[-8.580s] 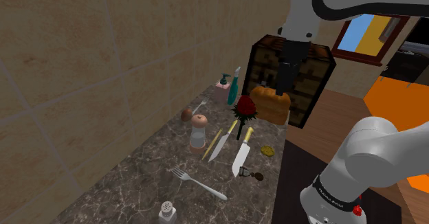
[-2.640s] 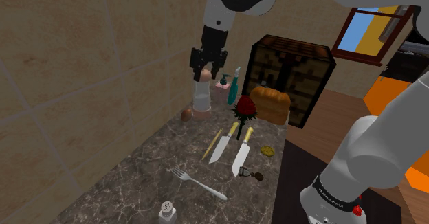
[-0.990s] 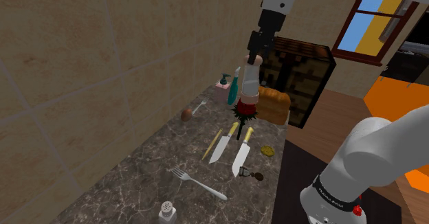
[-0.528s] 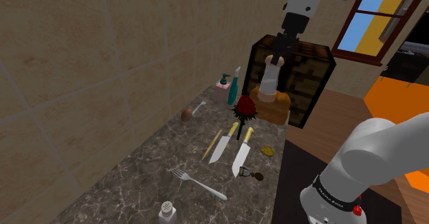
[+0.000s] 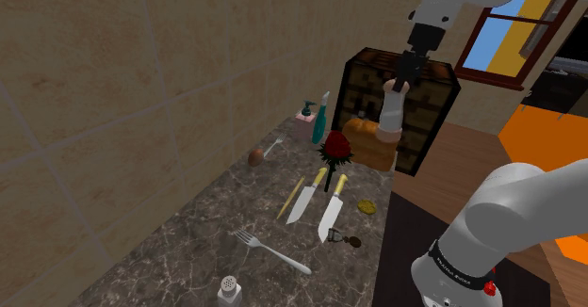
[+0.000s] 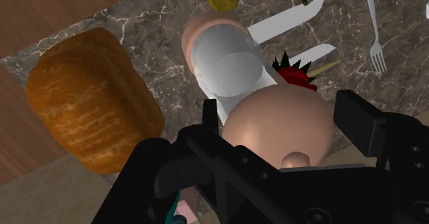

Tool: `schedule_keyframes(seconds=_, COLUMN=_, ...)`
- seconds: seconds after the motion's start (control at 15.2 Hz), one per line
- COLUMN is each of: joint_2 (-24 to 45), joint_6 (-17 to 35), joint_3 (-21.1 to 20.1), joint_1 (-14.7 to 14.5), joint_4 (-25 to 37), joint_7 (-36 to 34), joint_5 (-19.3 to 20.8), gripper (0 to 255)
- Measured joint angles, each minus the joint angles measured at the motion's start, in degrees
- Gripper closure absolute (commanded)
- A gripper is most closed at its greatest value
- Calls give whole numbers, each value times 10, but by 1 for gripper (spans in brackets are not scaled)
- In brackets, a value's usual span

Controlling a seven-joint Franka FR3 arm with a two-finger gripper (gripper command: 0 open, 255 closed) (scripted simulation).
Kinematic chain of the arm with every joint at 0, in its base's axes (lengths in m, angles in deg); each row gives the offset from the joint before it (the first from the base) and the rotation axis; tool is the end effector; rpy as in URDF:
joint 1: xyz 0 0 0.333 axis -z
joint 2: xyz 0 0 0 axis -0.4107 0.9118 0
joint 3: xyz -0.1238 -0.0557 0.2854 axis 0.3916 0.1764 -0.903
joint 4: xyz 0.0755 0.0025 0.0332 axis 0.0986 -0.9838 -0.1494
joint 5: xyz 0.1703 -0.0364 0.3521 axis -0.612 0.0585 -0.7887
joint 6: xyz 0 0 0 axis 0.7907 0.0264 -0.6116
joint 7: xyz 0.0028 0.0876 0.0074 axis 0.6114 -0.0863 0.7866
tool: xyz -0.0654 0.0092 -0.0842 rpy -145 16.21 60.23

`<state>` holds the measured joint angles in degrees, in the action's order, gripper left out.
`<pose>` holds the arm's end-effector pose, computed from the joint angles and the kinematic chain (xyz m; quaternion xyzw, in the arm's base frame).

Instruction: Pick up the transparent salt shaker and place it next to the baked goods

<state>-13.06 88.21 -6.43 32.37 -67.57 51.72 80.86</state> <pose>0.3118 -0.1487 0.5975 -0.9963 0.0177 -0.0156 0.0822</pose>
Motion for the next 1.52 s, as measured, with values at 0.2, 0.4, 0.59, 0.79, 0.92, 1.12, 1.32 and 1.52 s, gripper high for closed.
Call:
schedule_keyframes(seconds=0.2, joint_2=-4, joint_6=20, joint_3=2, joint_1=2, joint_4=-24, joint_7=3, joint_5=2, gripper=255)
schedule_keyframes(seconds=0.4, joint_2=-8, joint_6=40, joint_3=4, joint_1=4, joint_4=-48, joint_7=6, joint_5=4, gripper=255)
schedule_keyframes(seconds=0.59, joint_2=-11, joint_6=63, joint_3=6, joint_1=5, joint_4=-75, joint_7=8, joint_5=6, gripper=255)
schedule_keyframes(seconds=0.79, joint_2=-12, joint_6=87, joint_3=9, joint_1=6, joint_4=-99, joint_7=12, joint_5=8, gripper=255)
schedule_keyframes(seconds=0.92, joint_2=-14, joint_6=101, joint_3=9, joint_1=7, joint_4=-116, joint_7=12, joint_5=9, gripper=255)
schedule_keyframes(seconds=1.12, joint_2=-13, joint_6=125, joint_3=13, joint_1=9, joint_4=-139, joint_7=17, joint_5=11, gripper=255)
schedule_keyframes(seconds=1.32, joint_2=-11, joint_6=146, joint_3=15, joint_1=10, joint_4=-159, joint_7=19, joint_5=12, gripper=255)
schedule_keyframes(seconds=1.52, joint_2=-9, joint_6=171, joint_3=18, joint_1=10, joint_4=-181, joint_7=21, joint_5=13, gripper=255)
